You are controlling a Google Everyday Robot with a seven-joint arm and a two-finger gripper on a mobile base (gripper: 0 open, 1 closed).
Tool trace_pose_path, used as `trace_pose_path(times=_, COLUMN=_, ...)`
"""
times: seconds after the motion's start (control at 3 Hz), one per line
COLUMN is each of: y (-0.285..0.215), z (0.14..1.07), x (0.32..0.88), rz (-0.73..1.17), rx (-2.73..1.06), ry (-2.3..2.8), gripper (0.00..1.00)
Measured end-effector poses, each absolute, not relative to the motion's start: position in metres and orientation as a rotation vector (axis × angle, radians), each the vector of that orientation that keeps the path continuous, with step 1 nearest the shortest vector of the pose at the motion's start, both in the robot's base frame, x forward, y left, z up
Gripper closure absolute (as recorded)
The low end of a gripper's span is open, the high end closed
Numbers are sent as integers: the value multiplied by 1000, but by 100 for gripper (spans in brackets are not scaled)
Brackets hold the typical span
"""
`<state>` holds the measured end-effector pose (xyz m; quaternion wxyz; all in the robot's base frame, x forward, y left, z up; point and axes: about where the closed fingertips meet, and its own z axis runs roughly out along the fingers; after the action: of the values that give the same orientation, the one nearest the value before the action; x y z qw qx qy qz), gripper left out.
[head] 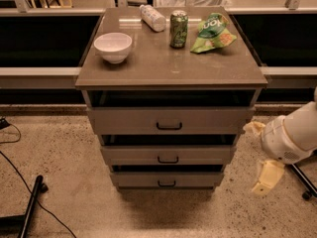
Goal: Open bottom drawer
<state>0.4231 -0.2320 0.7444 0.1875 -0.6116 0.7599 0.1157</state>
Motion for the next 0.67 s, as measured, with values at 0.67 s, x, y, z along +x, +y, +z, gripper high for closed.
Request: trace_pose_path(times=0.67, y=-240, z=631, x=404, rz=193, rx=-1697, ry=2107, gripper=0)
